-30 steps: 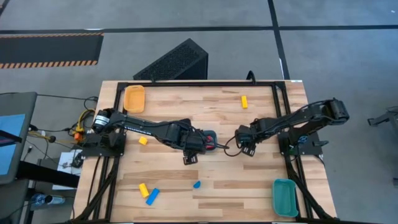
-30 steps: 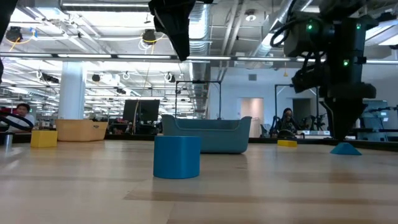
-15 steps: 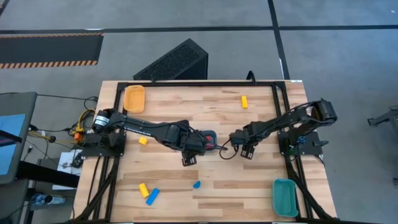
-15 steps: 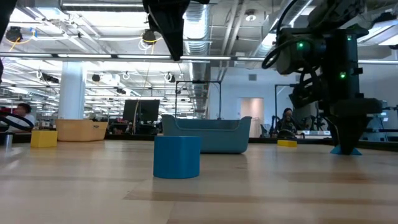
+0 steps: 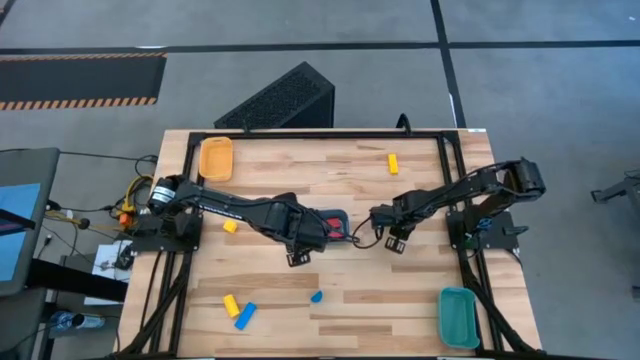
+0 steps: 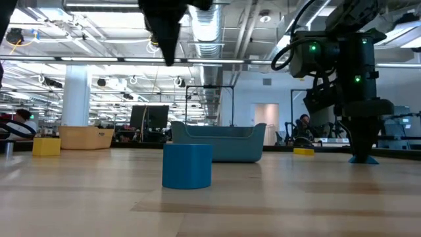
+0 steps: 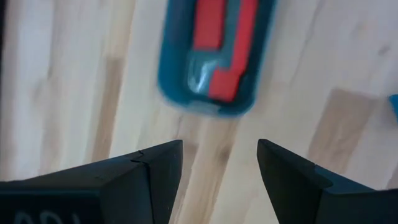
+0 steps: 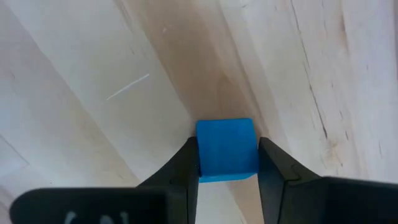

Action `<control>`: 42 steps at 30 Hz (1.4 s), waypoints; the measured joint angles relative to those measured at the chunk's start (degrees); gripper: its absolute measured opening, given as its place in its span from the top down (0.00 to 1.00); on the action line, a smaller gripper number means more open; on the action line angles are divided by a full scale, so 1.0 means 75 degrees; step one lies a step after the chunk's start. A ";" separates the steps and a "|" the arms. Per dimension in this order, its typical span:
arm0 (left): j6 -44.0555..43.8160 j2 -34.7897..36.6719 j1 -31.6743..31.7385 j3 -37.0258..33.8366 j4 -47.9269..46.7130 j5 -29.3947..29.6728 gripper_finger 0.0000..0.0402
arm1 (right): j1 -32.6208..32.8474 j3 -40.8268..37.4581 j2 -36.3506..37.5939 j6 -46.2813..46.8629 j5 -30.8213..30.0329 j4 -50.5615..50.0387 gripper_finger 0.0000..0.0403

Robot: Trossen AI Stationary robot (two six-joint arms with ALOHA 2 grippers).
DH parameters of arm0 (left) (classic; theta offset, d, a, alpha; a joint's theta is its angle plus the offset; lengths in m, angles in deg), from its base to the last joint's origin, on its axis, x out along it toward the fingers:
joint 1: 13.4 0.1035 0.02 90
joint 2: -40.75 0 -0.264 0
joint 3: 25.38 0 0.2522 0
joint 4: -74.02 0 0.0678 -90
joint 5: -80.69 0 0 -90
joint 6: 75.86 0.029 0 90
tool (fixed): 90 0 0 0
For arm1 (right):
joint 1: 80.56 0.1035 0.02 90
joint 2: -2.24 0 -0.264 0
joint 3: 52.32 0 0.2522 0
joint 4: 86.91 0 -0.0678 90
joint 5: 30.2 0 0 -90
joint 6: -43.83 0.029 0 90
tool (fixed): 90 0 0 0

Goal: Sort & place blocks by color
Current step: Put the top right blue block into the yellow bin

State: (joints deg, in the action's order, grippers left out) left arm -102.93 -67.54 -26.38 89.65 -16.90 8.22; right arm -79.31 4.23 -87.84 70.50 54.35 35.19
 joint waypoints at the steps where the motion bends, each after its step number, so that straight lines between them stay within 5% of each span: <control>1: -0.0201 0.0000 -0.0037 -0.0001 -0.0223 0.0086 0.51 | -0.0012 -0.0001 0.0000 0.0000 -0.0004 0.0003 0.72; 7: -0.0919 0.0048 -0.0353 -0.0008 -0.1364 0.0410 0.51 | -0.0027 -0.0034 0.0294 0.0356 -0.0029 0.0126 0.71; 24: -0.1922 0.1687 -0.0943 -0.0041 -0.1047 0.1698 0.51 | -0.1082 -0.0017 0.2417 0.1521 -0.0557 0.3335 0.69; 32: -0.1950 0.2624 -0.1049 -0.0041 -0.0022 0.2350 0.51 | -0.1099 0.0715 0.1979 0.1708 0.0548 0.5136 0.69; 38: -0.1771 0.2871 -0.1241 -0.0041 0.1275 0.2004 0.51 | -0.1041 0.1961 0.1042 0.1268 0.2546 0.7555 0.69; 42: -0.1101 0.2838 -0.1391 -0.0041 0.1849 0.1265 0.51 | -0.0984 0.3128 0.0347 0.1142 0.3193 0.7513 0.69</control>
State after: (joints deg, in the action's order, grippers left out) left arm -111.18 -46.25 -36.80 89.35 -3.03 17.71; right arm -86.69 27.69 -85.24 79.07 78.30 91.53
